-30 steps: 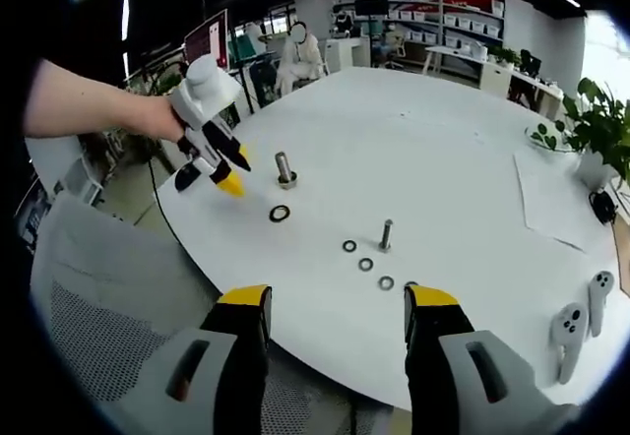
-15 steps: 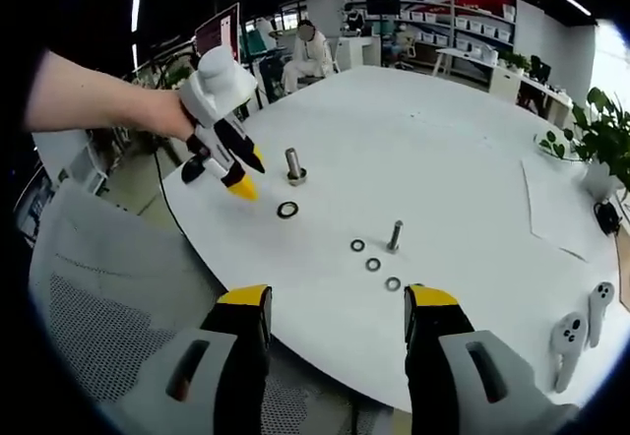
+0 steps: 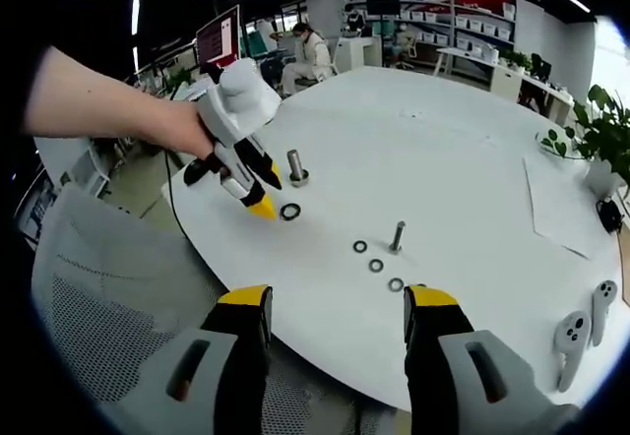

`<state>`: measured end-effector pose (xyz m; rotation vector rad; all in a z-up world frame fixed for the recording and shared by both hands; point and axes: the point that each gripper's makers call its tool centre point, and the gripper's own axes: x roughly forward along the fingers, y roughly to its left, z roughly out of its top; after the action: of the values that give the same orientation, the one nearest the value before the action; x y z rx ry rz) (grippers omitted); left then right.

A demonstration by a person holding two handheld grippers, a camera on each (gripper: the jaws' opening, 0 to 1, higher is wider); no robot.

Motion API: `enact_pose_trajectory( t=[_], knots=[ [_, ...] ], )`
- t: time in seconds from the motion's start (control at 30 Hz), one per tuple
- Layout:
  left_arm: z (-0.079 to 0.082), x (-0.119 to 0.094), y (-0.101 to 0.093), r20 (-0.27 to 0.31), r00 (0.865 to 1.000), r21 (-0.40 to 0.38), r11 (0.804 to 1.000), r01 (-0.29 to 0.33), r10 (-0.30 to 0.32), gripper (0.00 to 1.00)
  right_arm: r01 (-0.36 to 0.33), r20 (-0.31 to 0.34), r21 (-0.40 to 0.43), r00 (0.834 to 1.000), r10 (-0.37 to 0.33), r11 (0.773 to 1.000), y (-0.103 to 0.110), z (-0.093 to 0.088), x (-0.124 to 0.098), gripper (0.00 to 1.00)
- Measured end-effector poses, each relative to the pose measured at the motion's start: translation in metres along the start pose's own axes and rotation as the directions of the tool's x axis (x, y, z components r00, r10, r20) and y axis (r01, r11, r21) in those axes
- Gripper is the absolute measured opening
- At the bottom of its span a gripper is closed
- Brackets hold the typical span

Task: Place the washer onto the threaded stud by aligning its center hole with the stud, sliding it down to the base, and recovering from edge contact or off-axis alignment until the washer reaches the visible bottom stop.

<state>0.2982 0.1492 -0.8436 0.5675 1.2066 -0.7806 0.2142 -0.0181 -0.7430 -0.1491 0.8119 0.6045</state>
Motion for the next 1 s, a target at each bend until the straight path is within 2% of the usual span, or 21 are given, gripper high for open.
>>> enact_pose_trajectory(
  t=[0.1,0.33,0.43,0.57,0.63,0.8,0.87,0.9,1.0],
  knots=[
    [0.002,0.006,-0.002,-0.017,1.0,-0.004,1.0,0.01,-0.01,0.36,0.0,-0.005,0.001,1.0,0.0,1.0,0.0,-0.001,0.0,0.56],
    [0.001,0.014,-0.002,-0.068,0.998,0.053,0.999,0.013,-0.009,0.34,0.001,-0.002,0.006,1.0,-0.001,1.0,-0.001,-0.001,0.0,0.56],
    [-0.002,0.019,-0.001,-0.091,0.996,0.047,0.999,0.021,-0.017,0.34,0.0,0.0,0.008,1.0,0.0,1.0,-0.001,0.0,0.0,0.56],
    [-0.003,0.023,-0.003,-0.108,0.994,0.051,0.999,0.02,-0.015,0.32,0.001,-0.001,-0.001,1.0,-0.001,1.0,0.0,0.0,0.0,0.56],
    [0.0,0.024,0.001,-0.112,0.994,0.084,0.996,0.0,0.01,0.29,0.001,-0.002,0.001,1.0,-0.001,1.0,0.0,-0.001,0.0,0.56],
    [-0.001,0.024,0.001,-0.122,0.993,0.08,0.997,-0.001,0.011,0.29,-0.002,0.0,-0.003,1.0,0.002,1.0,0.001,0.0,0.0,0.56],
    [0.0,0.023,-0.002,-0.122,0.992,0.124,0.992,0.009,0.007,0.26,-0.003,0.003,-0.01,1.0,0.003,1.0,0.002,0.001,0.0,0.56],
    [0.0,0.024,-0.002,-0.129,0.992,0.121,0.993,0.007,0.009,0.21,-0.003,0.0,-0.011,1.0,0.003,1.0,0.002,0.001,0.0,0.56],
    [0.001,0.026,-0.002,-0.154,0.988,0.125,0.992,0.006,0.013,0.2,-0.001,0.003,-0.009,1.0,0.001,1.0,0.001,0.001,-0.001,0.56]
  ],
)
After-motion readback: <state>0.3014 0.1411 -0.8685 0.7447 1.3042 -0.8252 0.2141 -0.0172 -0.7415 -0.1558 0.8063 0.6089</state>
